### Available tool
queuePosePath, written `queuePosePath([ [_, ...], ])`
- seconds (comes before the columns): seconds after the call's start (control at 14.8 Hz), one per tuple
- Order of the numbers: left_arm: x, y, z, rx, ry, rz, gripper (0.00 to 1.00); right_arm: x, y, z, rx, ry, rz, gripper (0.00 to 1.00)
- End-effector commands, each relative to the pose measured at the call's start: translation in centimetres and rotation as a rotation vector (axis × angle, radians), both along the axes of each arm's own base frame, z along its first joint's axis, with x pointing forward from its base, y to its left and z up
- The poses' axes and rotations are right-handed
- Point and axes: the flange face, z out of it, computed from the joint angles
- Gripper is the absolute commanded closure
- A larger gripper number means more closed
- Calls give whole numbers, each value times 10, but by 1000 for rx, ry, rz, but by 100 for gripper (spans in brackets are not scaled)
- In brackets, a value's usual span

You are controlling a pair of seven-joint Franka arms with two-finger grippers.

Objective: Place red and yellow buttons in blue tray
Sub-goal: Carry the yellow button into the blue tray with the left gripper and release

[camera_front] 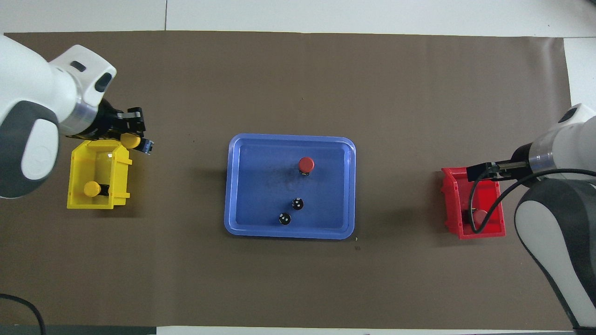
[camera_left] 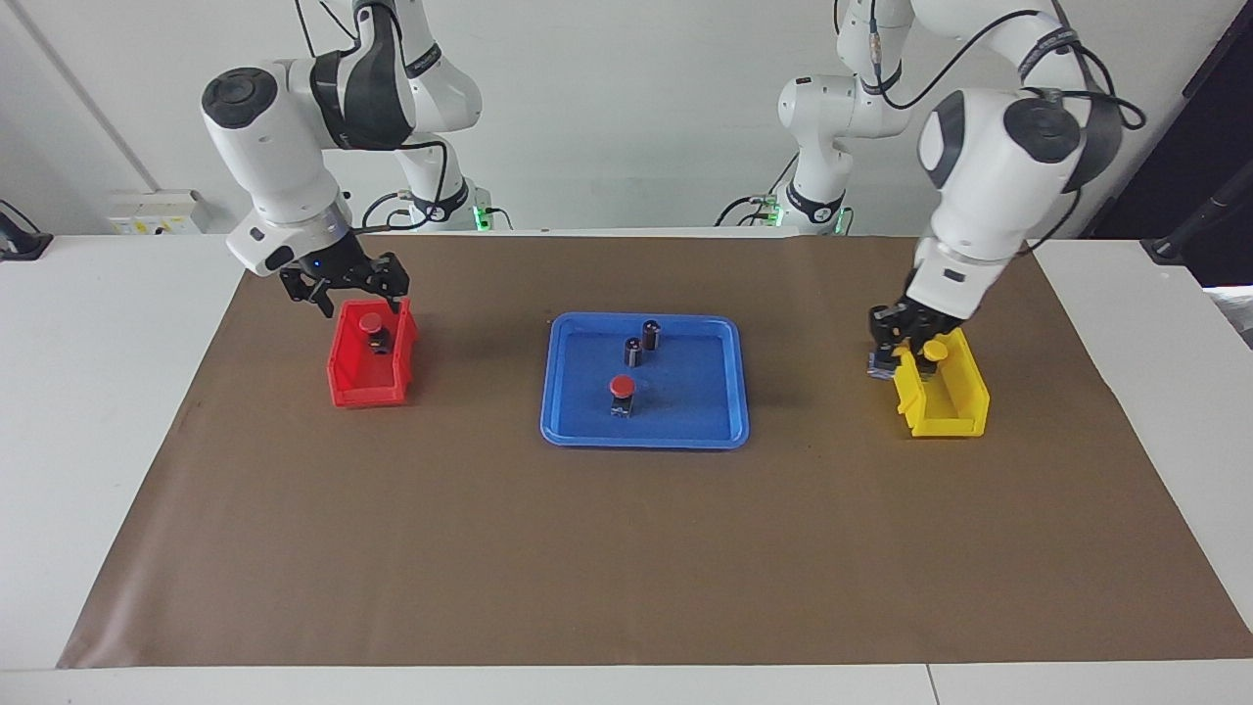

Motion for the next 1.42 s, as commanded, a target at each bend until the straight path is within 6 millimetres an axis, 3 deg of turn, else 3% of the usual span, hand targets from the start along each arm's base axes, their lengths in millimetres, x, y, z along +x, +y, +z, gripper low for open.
queuePosePath([
  [0.0,-23,-74,-33,-51,-3,62,98,-32,-23,-23,27,-22,17,4],
  [0.07,-34,-98,-46,-61,-16,64,98,-38,-26,-31,27,-18,15,8],
  [0.27,-61,-142,-72,-97,-17,57,98,-45,-35,-58,29,-39,-6,22],
  [0.47,-66,-172,-100,-110,-25,55,98,-48,-35,-92,32,-52,-18,25],
  [1.02,-62,-198,-152,-119,-34,100,98,-58,-32,-122,37,-7,-13,33],
  [1.15,-61,-202,-155,-121,-36,104,98,-59,-33,-126,36,-18,12,35],
  [1.22,-61,-202,-155,-121,-36,105,92,-59,-32,-128,34,-24,17,35],
  [1.29,-61,-202,-155,-119,-33,106,68,-61,-33,-132,33,-19,20,36],
  [1.35,-61,-202,-155,-116,-30,111,55,-63,-34,-134,35,-17,26,36],
])
